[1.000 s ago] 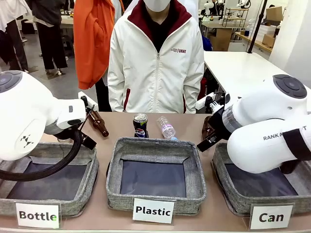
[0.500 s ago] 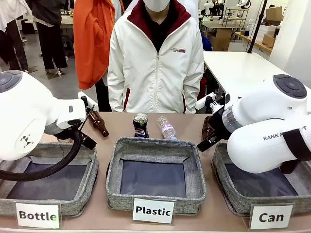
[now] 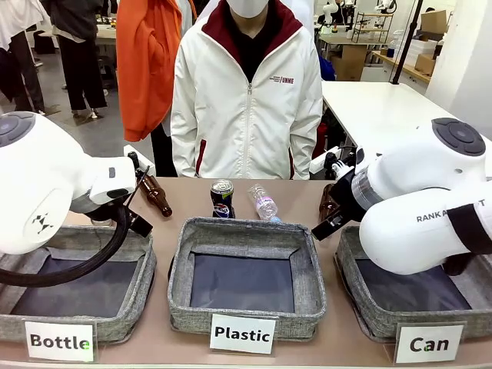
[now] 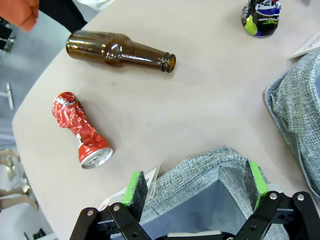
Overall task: Sort the can waste into the basket.
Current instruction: Pick up the can waste from the table and place it in the right Fabric basket.
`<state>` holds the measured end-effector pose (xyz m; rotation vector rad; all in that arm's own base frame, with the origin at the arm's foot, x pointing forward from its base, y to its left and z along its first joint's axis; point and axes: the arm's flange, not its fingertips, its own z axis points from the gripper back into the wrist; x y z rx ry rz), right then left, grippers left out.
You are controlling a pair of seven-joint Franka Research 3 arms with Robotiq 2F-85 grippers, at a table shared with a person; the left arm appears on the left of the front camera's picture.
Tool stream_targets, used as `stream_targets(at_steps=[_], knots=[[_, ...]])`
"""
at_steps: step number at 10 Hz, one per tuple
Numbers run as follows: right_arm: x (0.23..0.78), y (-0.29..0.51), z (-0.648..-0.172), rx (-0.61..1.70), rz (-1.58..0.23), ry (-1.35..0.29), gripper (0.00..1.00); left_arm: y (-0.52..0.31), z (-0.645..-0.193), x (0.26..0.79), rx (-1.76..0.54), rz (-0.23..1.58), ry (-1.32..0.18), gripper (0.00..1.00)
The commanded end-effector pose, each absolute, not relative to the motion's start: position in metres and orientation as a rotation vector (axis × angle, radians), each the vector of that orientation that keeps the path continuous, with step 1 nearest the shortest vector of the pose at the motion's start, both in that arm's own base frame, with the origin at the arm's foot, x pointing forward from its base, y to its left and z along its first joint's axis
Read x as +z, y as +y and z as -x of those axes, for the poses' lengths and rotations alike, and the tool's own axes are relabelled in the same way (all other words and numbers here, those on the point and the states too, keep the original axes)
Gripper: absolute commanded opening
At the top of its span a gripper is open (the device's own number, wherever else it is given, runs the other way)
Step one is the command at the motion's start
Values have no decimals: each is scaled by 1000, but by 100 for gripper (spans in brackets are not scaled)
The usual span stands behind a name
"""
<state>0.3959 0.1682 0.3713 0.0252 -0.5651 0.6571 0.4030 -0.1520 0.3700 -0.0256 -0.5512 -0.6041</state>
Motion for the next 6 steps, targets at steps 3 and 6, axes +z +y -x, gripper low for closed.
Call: stream_targets(at_steps=[3,6], knots=[[433,160,-375,654,-176,-545,100,-147,-381,435,-460,178,-460,100],[529,105,-322,384,-505,-512,100,-70,-328,513,-361,603,-367,100]])
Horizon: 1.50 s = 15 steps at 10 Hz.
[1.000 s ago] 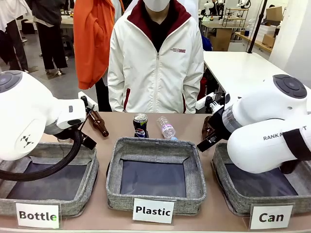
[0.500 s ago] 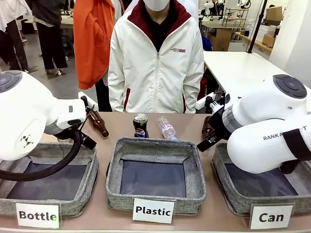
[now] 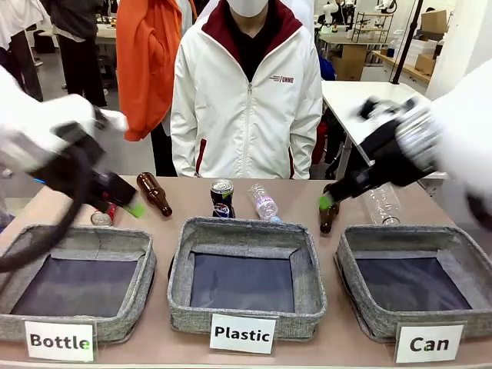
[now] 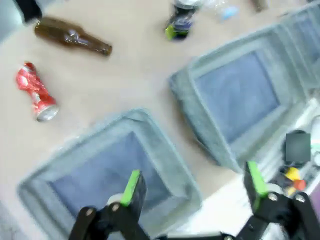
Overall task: Sort the can waste into the basket.
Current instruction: Pick up the can waste from the table and place it in the right Fabric basket.
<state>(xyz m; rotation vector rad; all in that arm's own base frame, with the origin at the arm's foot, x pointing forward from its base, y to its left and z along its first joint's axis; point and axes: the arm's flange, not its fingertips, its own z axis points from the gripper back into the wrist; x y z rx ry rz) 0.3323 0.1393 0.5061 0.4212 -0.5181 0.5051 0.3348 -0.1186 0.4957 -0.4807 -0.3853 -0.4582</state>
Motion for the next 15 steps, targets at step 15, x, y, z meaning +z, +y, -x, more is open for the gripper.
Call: stream_targets(at_steps=[15], knots=[[479,-221,-265,-407,-1176,-765,100,270,-221,450,666,1195,-707,100]])
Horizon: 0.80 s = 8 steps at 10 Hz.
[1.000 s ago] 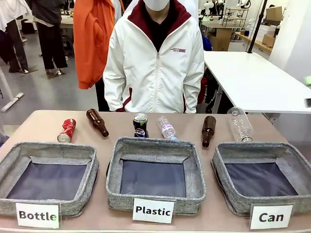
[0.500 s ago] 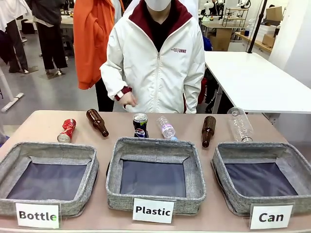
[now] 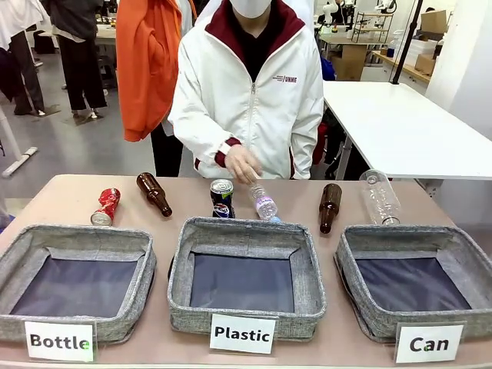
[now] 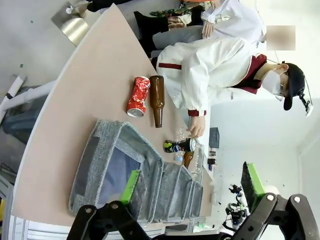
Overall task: Sort the can waste into the basket.
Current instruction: Pick up the can waste from the table and place it in the right Fabric basket.
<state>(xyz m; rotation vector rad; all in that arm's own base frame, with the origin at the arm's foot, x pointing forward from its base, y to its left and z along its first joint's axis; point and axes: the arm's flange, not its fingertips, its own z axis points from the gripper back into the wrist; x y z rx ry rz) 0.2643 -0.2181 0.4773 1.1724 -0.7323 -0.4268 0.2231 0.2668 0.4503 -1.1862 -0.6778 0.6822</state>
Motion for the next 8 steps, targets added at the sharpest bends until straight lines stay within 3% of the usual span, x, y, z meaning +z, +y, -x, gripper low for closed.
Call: stream_targets(at_steps=[1,2,4,7,8], knots=[[479,-221,-265,-407,-1176,-765,100,270,-221,450,666,1195,-707,100],[479,-221,-265,-407,-1176,-765,100,267,-223,450,682,1186,-678,100],[479,-221,-265,-407,-1176,-765,100,246,-250,482,587,886,-595,100],[479,-221,-265,-407,-1176,-765,100,193,-343,520,405,507,-368,100],[479,-221,-265,-407,-1176,-765,100,173,-374,520,410,388,-359,100]])
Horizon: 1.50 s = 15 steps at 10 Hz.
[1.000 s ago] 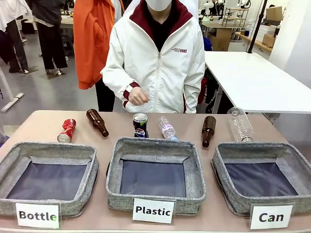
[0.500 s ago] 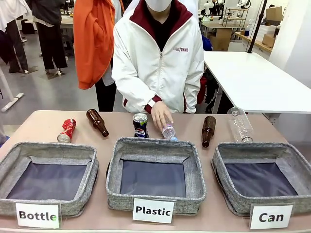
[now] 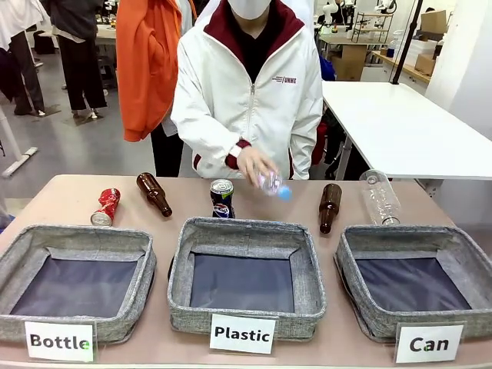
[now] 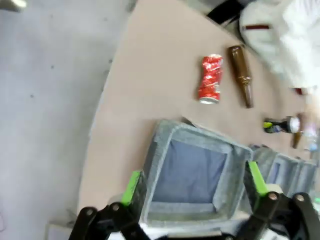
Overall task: Sort the can waste into the basket.
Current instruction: Pick up the can waste from the table and place it in the right Fabric basket.
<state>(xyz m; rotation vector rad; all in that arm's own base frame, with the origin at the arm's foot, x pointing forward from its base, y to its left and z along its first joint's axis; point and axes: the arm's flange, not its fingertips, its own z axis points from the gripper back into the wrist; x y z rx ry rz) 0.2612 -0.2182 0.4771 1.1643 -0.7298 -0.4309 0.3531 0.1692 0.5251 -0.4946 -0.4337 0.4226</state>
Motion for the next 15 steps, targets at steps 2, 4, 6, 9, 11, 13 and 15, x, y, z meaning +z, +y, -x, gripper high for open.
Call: stream_targets(at_steps=[2,4,6,9,11,13,15], knots=[[479,-221,-265,-407,-1176,-765,100,131,-426,520,433,230,-446,100],[479,-221,-265,-407,-1176,-765,100,110,-453,519,419,236,-511,100],[479,-221,-265,-407,-1176,-765,100,133,-439,547,424,365,-487,100],[479,-221,-265,-407,-1176,-765,100,143,-412,540,273,560,-387,100],[479,-221,-265,-407,-1176,-765,100,179,-363,550,77,746,-335,100],[479,-221,-265,-407,-1176,-765,100,220,-317,547,-13,890,-371,100],[479,-221,-265,-407,-1176,-765,100,235,-295,536,-45,964,-399,100]])
